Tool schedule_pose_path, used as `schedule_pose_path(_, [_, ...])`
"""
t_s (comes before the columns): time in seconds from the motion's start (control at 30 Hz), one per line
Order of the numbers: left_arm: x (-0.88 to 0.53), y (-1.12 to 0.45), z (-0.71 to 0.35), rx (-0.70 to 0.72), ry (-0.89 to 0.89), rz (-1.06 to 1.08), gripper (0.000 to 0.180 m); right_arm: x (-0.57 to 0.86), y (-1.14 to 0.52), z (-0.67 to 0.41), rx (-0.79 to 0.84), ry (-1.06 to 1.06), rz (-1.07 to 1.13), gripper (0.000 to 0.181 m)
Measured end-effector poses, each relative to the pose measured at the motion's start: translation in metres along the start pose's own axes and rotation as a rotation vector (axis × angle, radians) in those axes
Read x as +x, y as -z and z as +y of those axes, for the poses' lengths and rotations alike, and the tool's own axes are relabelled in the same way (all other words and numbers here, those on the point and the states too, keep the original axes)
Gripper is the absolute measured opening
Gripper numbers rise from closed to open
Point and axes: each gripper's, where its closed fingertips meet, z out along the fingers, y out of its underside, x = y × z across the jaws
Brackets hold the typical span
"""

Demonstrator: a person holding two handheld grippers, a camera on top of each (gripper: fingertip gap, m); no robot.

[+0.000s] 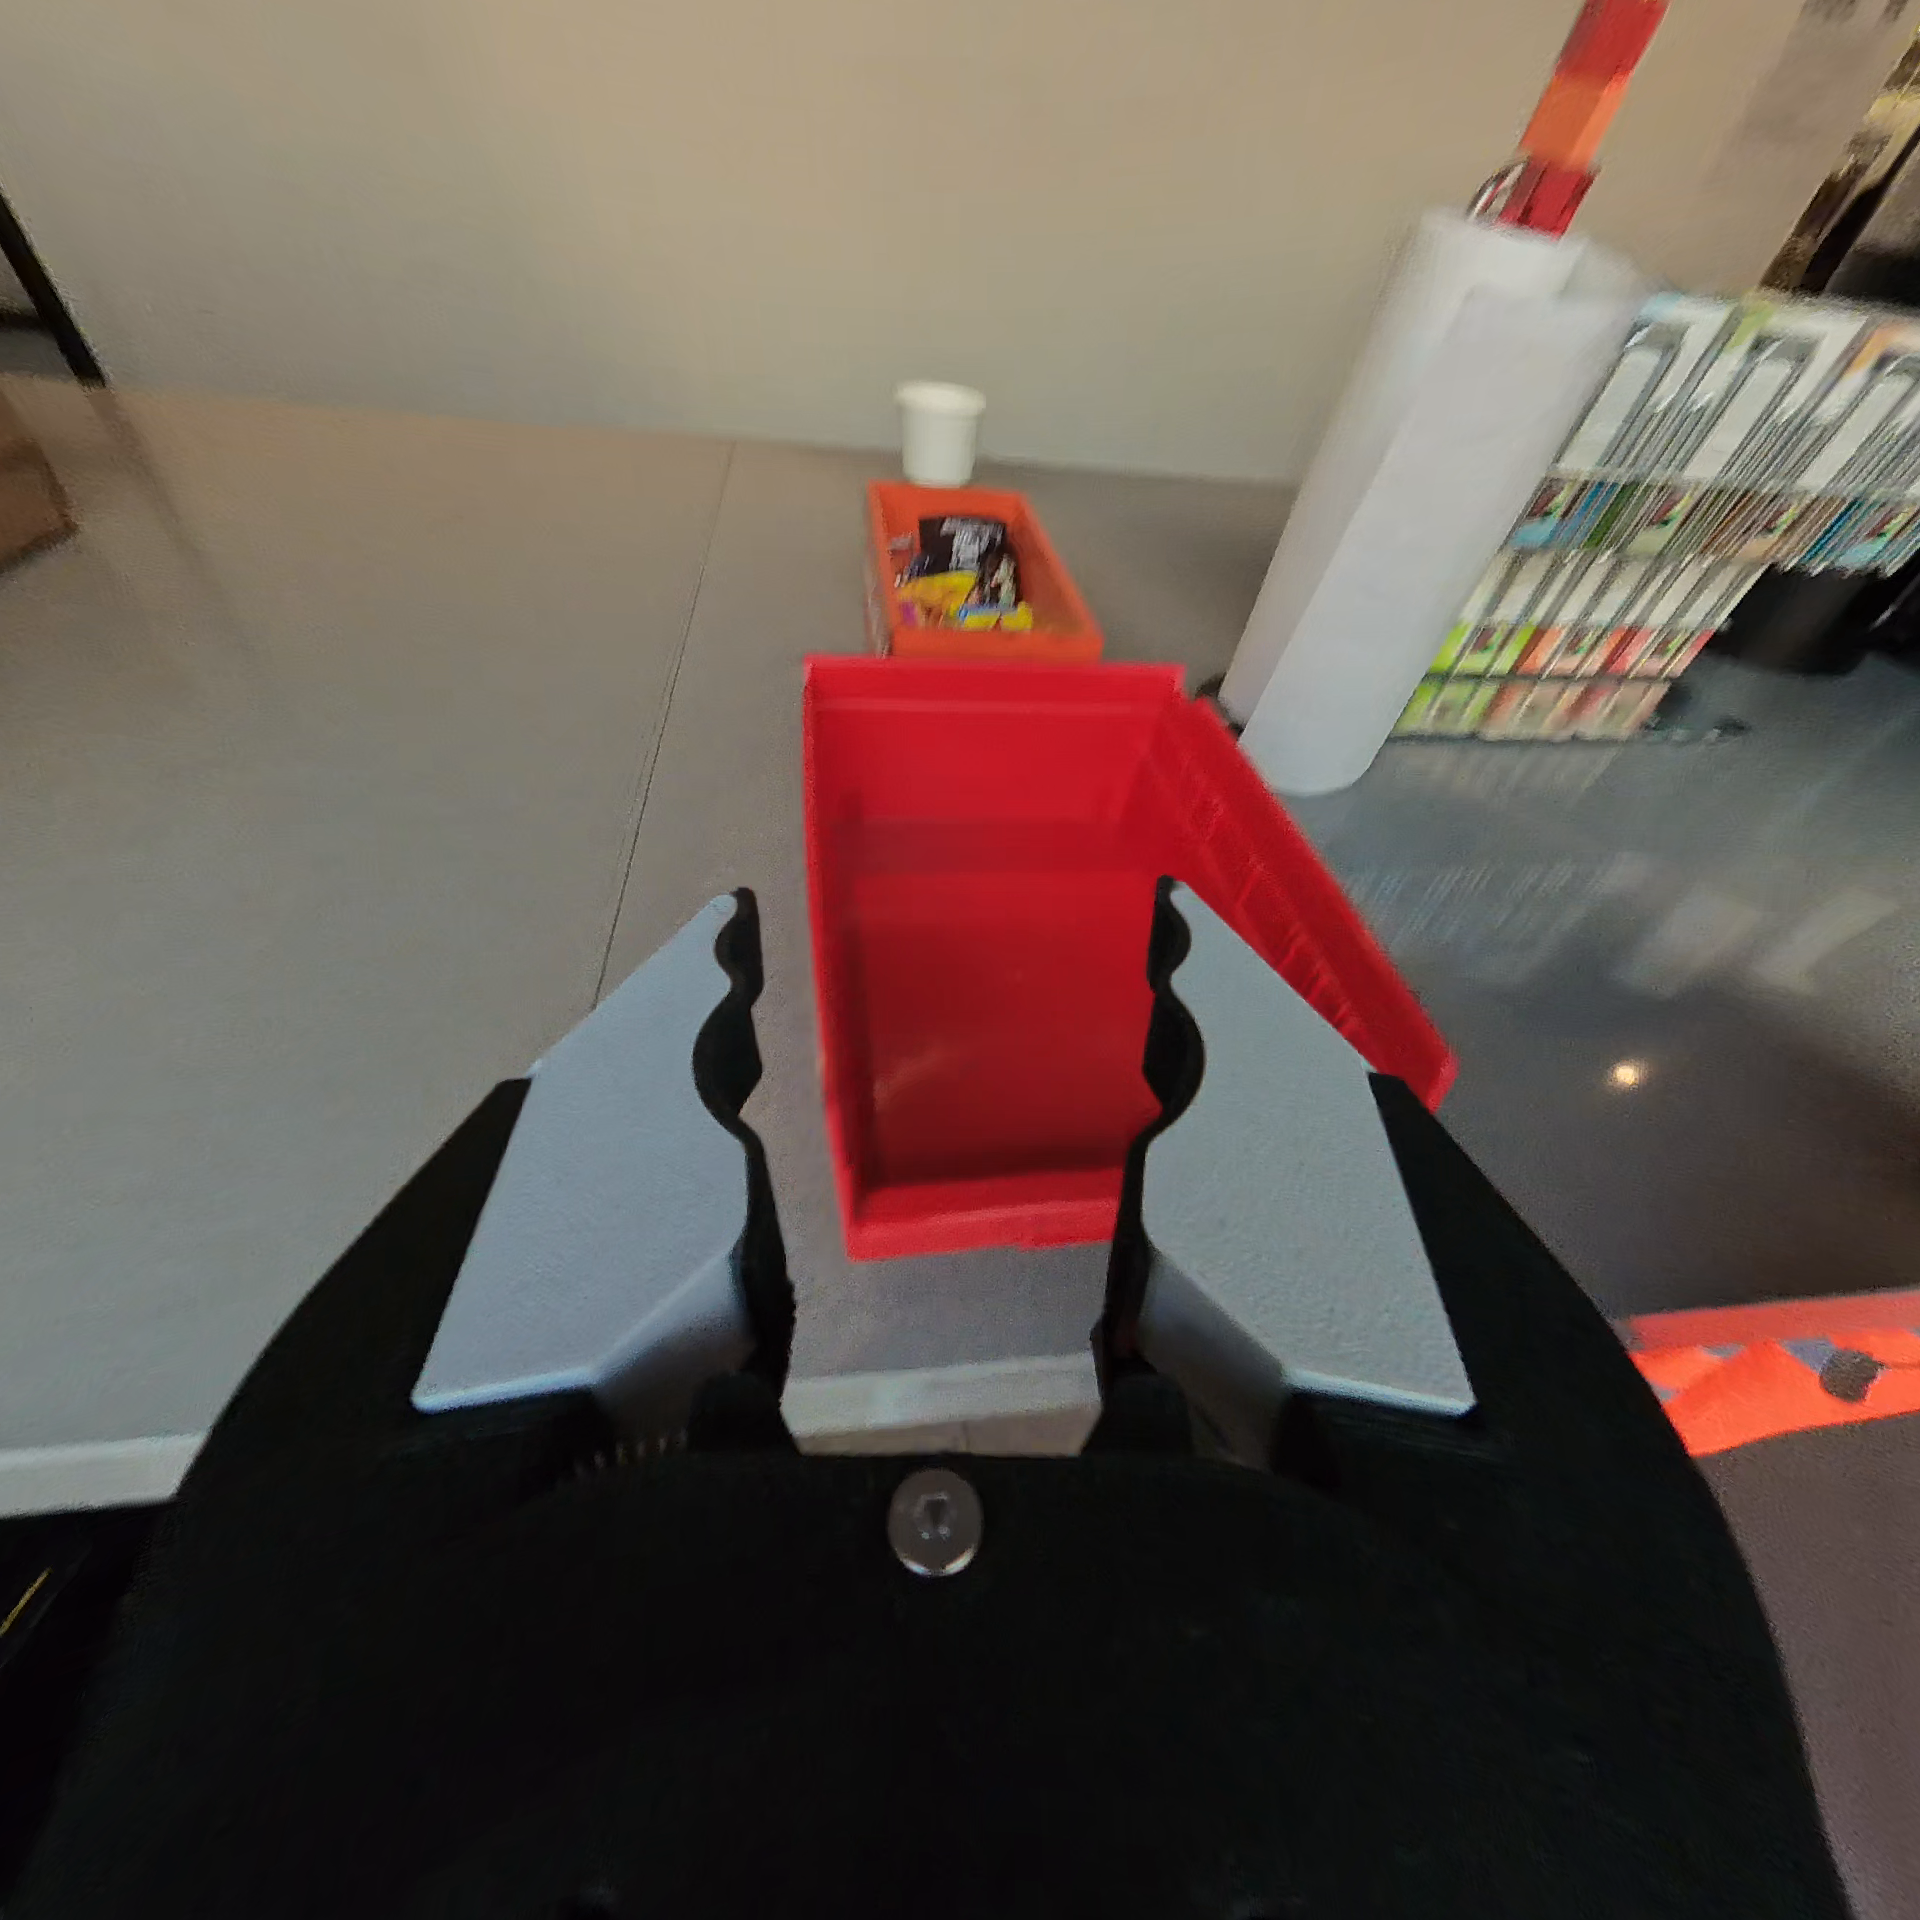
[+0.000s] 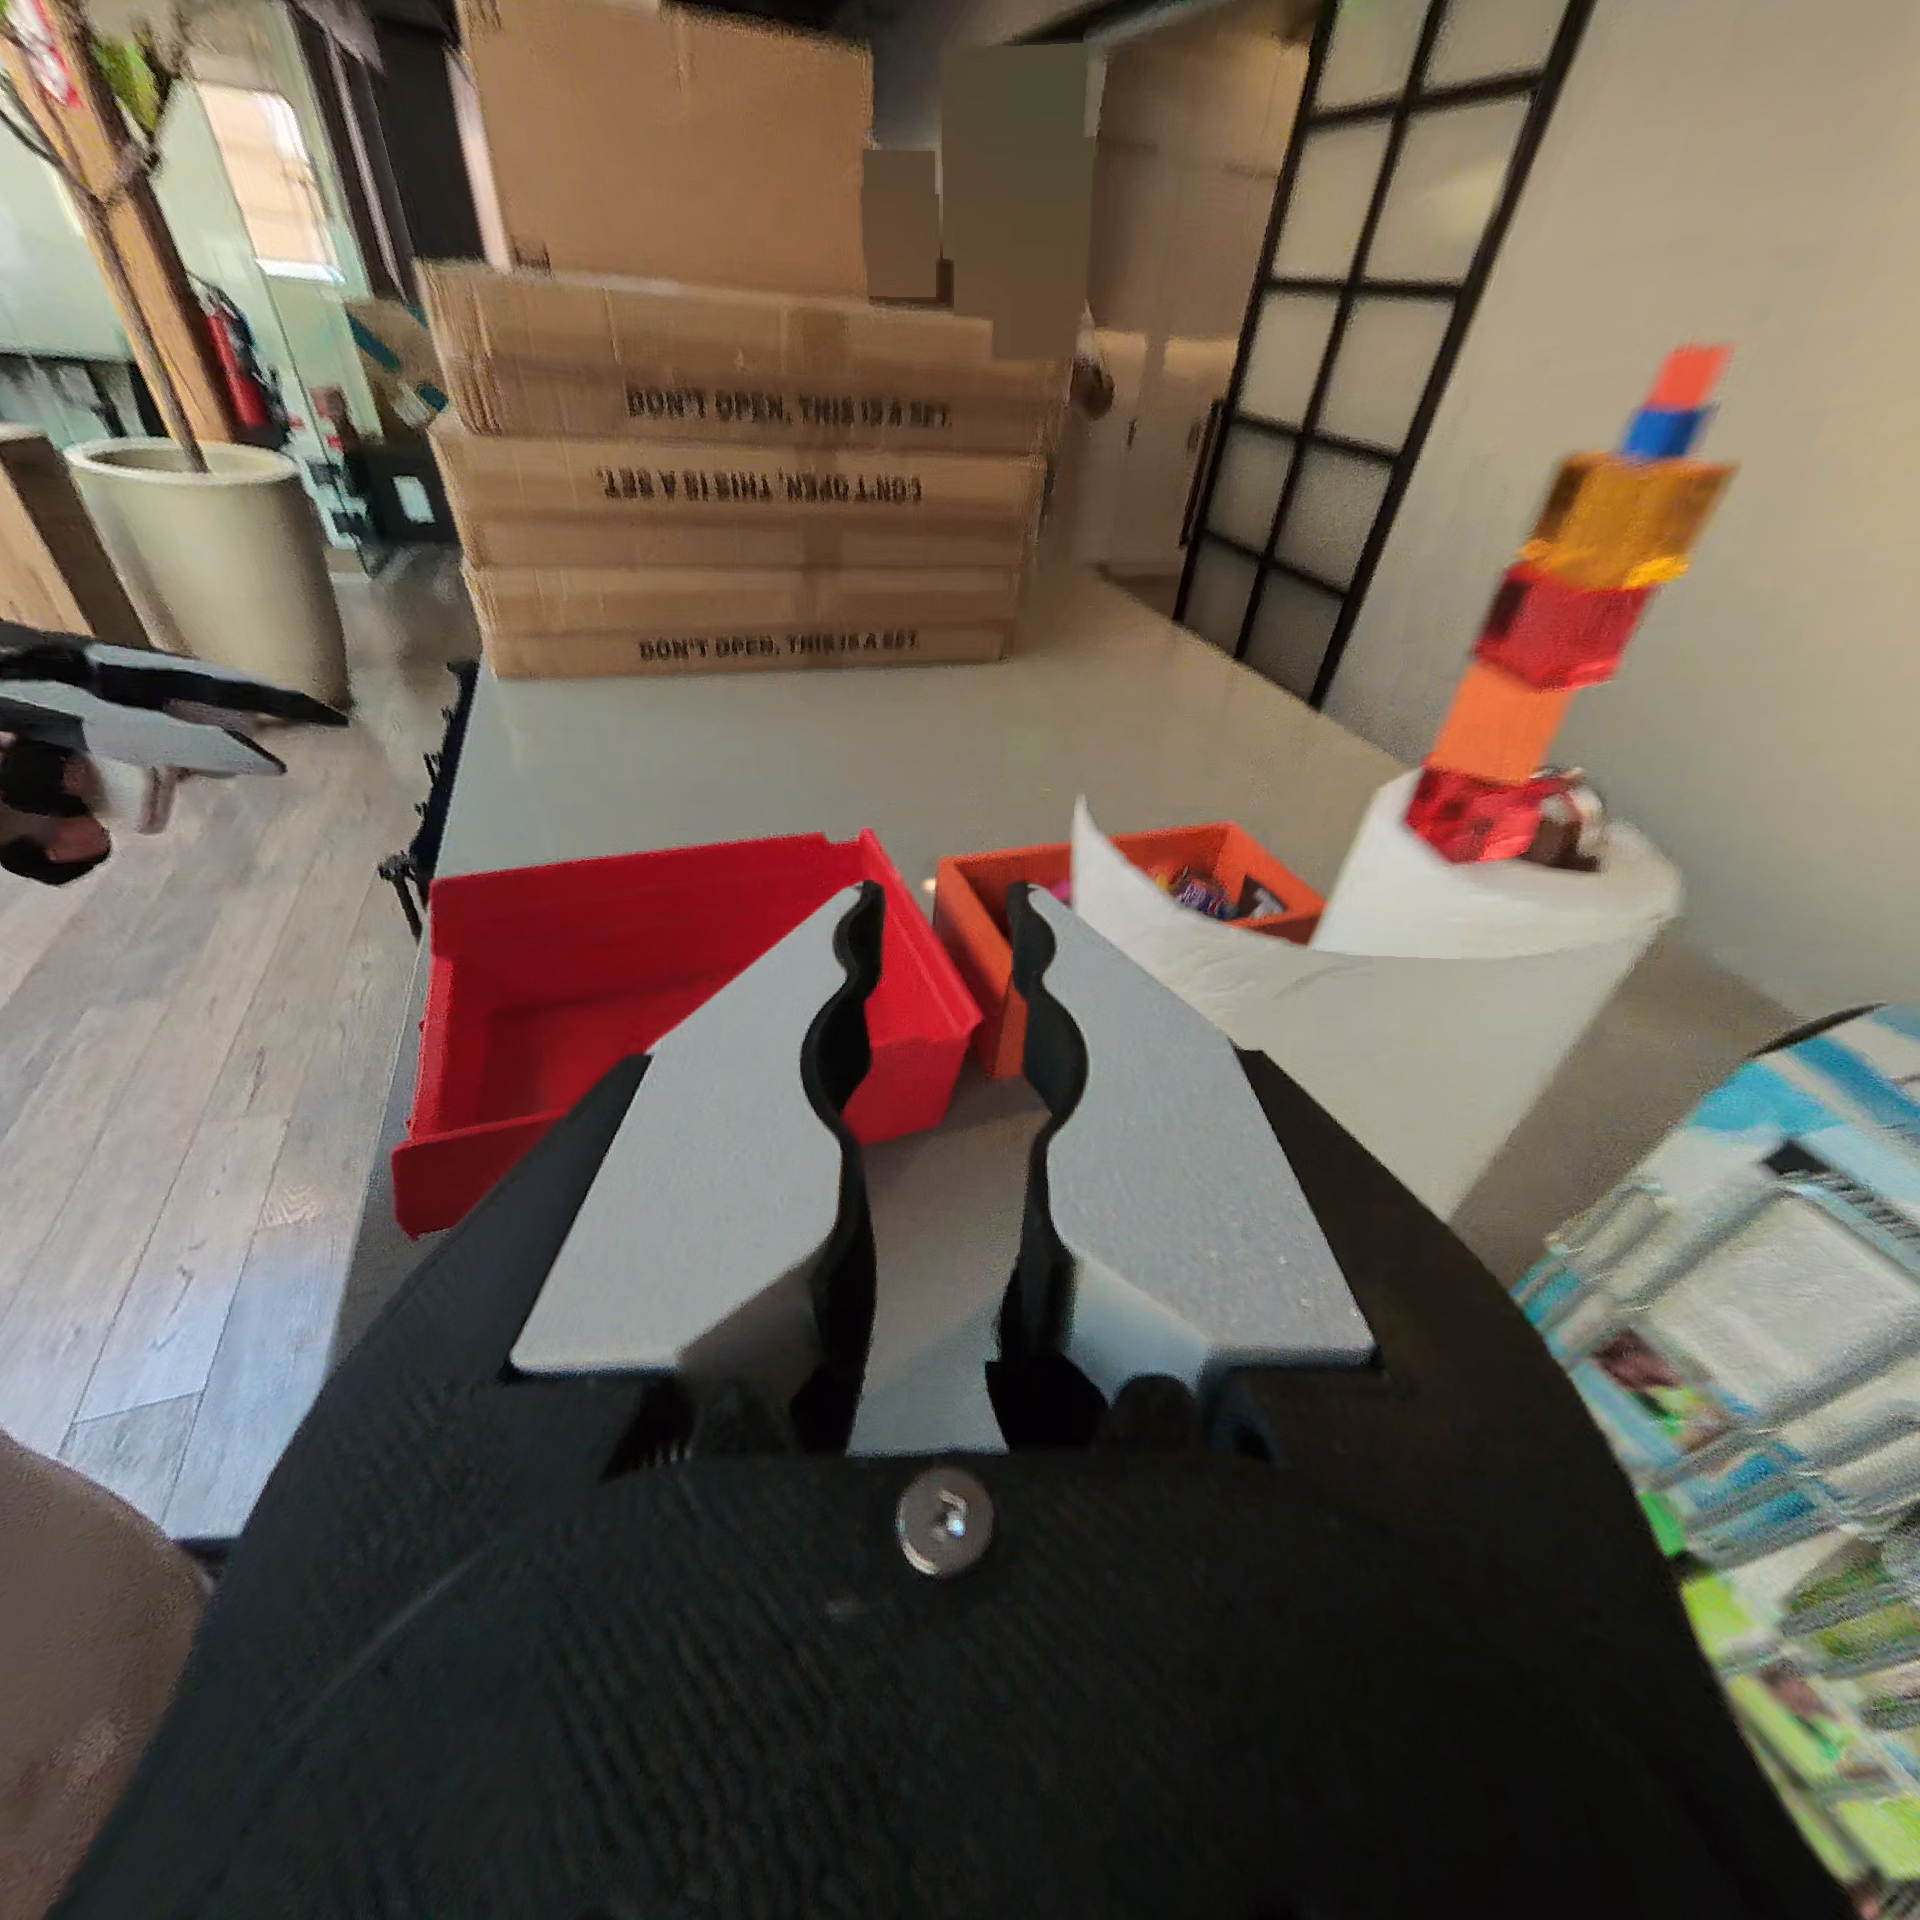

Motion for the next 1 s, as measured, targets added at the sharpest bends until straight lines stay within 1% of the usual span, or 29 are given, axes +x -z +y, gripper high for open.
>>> schedule_pose_path(0.1, [-0.033,-0.006,0.023,-0.103,-0.020,-0.010,0.067,-0.047,-0.034,0.026,-0.095,-0.046,0.040,0.027])
schedule_pose_path(0.17, [-0.042,-0.021,0.034,-0.130,-0.029,0.043,0.062,-0.084,-0.056,0.048,-0.138,-0.072,0.062,0.029])
schedule_pose_path(0.27, [-0.045,-0.048,0.049,-0.165,-0.009,0.160,0.058,-0.128,-0.084,0.083,-0.175,-0.109,0.152,0.031])
schedule_pose_path(0.4, [-0.040,-0.077,0.060,-0.197,-0.016,0.257,0.055,-0.162,-0.116,0.115,-0.210,-0.232,0.231,0.034])
schedule_pose_path(0.47, [-0.039,-0.086,0.075,-0.269,-0.011,0.270,0.059,-0.170,-0.122,0.129,-0.262,-0.268,0.271,0.037])
schedule_pose_path(0.53, [-0.042,-0.093,0.093,-0.344,-0.014,0.266,0.057,-0.175,-0.122,0.137,-0.281,-0.284,0.319,0.038])
schedule_pose_path(0.63, [-0.043,-0.099,0.115,-0.439,-0.024,0.278,0.047,-0.186,-0.117,0.143,-0.281,-0.334,0.348,0.037])
schedule_pose_path(0.67, [-0.035,-0.098,0.118,-0.450,-0.005,0.331,0.029,-0.189,-0.115,0.147,-0.291,-0.345,0.356,0.037])
schedule_pose_path(0.73, [-0.034,-0.098,0.118,-0.454,0.007,0.344,0.028,-0.191,-0.109,0.157,-0.326,-0.358,0.381,0.037])
schedule_pose_path(0.8, [-0.038,-0.098,0.119,-0.460,-0.040,0.321,0.024,-0.192,-0.104,0.162,-0.339,-0.376,0.403,0.037])
schedule_pose_path(0.93, [-0.067,-0.095,0.118,-0.460,-0.183,0.180,0.006,-0.197,-0.100,0.161,-0.317,-0.386,0.418,0.036])
schedule_pose_path(0.97, [-0.076,-0.095,0.118,-0.456,-0.192,0.153,0.004,-0.197,-0.099,0.163,-0.327,-0.379,0.420,0.036])
schedule_pose_path(1.0, [-0.083,-0.094,0.117,-0.453,-0.163,0.148,0.003,-0.197,-0.098,0.165,-0.340,-0.373,0.420,0.036])
